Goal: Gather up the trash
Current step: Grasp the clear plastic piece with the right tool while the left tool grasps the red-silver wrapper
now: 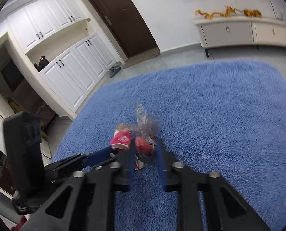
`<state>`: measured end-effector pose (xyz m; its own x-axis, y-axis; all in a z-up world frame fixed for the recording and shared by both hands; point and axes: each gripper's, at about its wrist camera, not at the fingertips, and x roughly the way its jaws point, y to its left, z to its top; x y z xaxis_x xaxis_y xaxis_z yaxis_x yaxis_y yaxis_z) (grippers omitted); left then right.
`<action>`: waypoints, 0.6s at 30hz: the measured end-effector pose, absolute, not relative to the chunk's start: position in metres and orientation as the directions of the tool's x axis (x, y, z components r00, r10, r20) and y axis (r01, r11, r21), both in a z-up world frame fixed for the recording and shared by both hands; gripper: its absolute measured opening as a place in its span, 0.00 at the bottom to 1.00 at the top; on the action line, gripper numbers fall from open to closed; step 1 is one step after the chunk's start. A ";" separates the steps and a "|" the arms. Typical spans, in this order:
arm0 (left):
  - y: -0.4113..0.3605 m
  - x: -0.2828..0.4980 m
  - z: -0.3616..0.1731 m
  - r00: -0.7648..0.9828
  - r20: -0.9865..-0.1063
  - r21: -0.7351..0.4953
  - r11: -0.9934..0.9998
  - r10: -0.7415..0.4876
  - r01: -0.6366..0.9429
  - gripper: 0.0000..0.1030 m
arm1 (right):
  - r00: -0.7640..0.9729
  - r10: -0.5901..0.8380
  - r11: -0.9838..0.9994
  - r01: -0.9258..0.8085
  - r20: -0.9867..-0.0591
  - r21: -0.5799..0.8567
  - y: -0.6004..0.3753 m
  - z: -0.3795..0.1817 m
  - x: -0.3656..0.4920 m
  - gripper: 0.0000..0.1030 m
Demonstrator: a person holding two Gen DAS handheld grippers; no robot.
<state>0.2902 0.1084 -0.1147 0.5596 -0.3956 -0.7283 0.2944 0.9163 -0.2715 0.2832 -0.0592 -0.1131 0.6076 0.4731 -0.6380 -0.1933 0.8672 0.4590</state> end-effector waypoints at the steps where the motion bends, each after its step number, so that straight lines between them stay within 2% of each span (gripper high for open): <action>1: 0.108 0.287 -0.114 0.566 -0.728 -0.259 0.919 -0.387 0.296 0.29 | 0.607 0.474 0.866 -0.190 -0.638 0.463 -0.061 -0.113 0.282 0.11; 10: 0.114 0.228 -0.090 0.597 -0.701 -0.274 0.920 -0.390 0.279 0.24 | 0.656 0.465 0.872 -0.224 -0.595 0.435 -0.083 -0.083 0.218 0.09; 11: 0.113 0.217 -0.085 0.602 -0.696 -0.270 0.920 -0.391 0.285 0.19 | 0.662 0.464 0.872 -0.227 -0.588 0.434 -0.085 -0.077 0.209 0.09; 13: 0.111 0.201 -0.074 0.610 -0.688 -0.261 0.918 -0.394 0.298 0.17 | 0.678 0.466 0.869 -0.230 -0.568 0.438 -0.091 -0.066 0.187 0.09; 14: 0.110 0.193 -0.070 0.616 -0.681 -0.257 0.917 -0.396 0.305 0.12 | 0.685 0.466 0.868 -0.230 -0.561 0.440 -0.094 -0.061 0.179 0.09; 18: 0.109 0.156 -0.051 0.647 -0.652 -0.237 0.917 -0.396 0.322 0.08 | 0.715 0.458 0.867 -0.230 -0.527 0.441 -0.106 -0.044 0.136 0.09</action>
<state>0.1560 0.1087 -0.0510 0.6473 -0.3956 -0.6515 0.3220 0.9167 -0.2367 0.1358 -0.1058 -0.0436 0.7155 0.4583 -0.5273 -0.2302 0.8673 0.4413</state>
